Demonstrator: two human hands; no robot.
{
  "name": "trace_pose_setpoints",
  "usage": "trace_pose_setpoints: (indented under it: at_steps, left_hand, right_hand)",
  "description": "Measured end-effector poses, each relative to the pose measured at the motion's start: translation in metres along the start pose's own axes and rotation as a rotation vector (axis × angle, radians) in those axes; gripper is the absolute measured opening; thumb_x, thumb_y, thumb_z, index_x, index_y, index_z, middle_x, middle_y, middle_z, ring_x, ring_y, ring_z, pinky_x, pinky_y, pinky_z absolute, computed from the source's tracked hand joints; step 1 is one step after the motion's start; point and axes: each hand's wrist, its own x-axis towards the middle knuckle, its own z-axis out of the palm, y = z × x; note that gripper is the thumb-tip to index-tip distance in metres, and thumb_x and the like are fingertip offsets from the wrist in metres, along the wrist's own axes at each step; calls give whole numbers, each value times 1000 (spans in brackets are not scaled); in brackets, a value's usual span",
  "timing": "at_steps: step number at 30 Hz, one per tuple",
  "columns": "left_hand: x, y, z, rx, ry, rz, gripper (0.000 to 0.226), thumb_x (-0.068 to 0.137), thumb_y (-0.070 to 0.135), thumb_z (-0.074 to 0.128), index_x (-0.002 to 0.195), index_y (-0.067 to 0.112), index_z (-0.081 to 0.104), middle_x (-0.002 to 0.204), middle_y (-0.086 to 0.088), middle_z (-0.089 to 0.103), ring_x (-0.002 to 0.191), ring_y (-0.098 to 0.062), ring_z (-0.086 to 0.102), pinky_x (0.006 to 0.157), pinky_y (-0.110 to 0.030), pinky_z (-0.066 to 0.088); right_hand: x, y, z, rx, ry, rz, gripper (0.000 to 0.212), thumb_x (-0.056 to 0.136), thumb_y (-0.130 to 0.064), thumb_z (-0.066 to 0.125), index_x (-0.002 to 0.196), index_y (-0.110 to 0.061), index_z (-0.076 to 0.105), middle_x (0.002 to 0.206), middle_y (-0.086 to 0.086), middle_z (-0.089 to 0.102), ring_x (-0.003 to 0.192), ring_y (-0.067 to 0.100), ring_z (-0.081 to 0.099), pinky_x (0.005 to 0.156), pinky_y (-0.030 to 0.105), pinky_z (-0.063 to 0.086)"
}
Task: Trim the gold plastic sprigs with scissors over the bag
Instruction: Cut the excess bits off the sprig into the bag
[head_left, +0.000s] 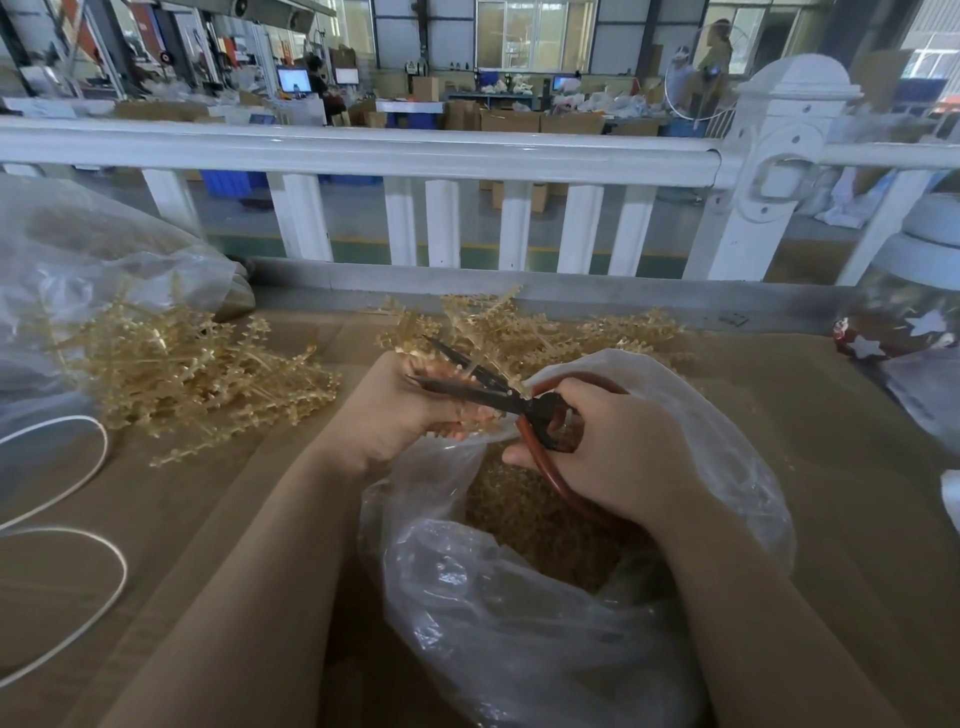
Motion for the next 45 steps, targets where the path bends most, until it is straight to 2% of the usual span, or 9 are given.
trace_pose_setpoints:
  at_steps: [3,6,10,17,20,25,29,40,45]
  left_hand:
    - [2,-1,-2,44,14,-20,30,62,18,84,89,5,79,87,-16,76,76,-27,67,68,-33,56]
    - [2,-2,-2,51,-2,-12,26,63,19,85,86,9,79,86,-15,75,74,-25,67,65,-30,55]
    - [3,-3,-3,44,-21,3,18,66,20,85,83,15,80,84,-15,75,73,-29,65,64,-32,55]
    - [5,-3,1,-38,-48,22,13,71,14,81,85,16,79,82,-7,76,72,-18,68,63,-22,54]
    - [6,-5,1,-113,-29,14,11,79,11,78,90,8,77,84,-13,74,76,-24,65,66,-24,54]
    - [7,-6,3,-193,33,17,8,84,12,71,90,8,74,83,-12,73,75,-18,68,63,-23,53]
    - [8,-7,6,-207,83,58,9,83,9,66,87,5,73,81,-15,68,68,-19,61,59,-24,51]
    - [5,-2,7,-161,93,81,17,88,-6,61,85,4,75,74,-11,69,64,-17,59,56,-23,49]
    - [5,-2,7,-195,89,75,12,82,4,65,82,8,76,73,-9,67,64,-15,59,56,-23,48]
  right_hand:
    - [1,1,1,-6,-6,-6,69,65,-94,40,98,-38,60,90,-26,61,76,-2,52,64,7,35]
    - [1,3,2,-14,10,-4,74,64,-97,38,101,-38,64,89,-25,63,76,-2,52,64,5,33]
    - [2,5,5,-18,0,12,70,64,-98,37,93,-39,62,83,-25,61,76,-3,54,66,8,35]
    - [2,3,4,27,21,21,59,65,-94,40,87,-43,60,76,-25,60,71,-5,54,63,6,34]
    - [2,2,2,81,46,62,69,64,-94,44,97,-39,68,80,-25,63,73,-4,56,64,6,35]
    - [2,2,3,137,58,90,89,56,-100,35,109,-37,70,90,-26,66,82,-1,61,68,8,39]
    - [3,2,5,122,85,95,99,54,-105,26,110,-36,69,88,-32,57,77,-6,52,66,4,31]
    - [4,2,6,-5,168,59,89,63,-102,25,104,-36,69,80,-34,51,63,-9,44,61,1,28]
    - [5,0,8,11,129,72,95,57,-105,21,103,-36,68,78,-31,53,64,-8,47,61,2,29]
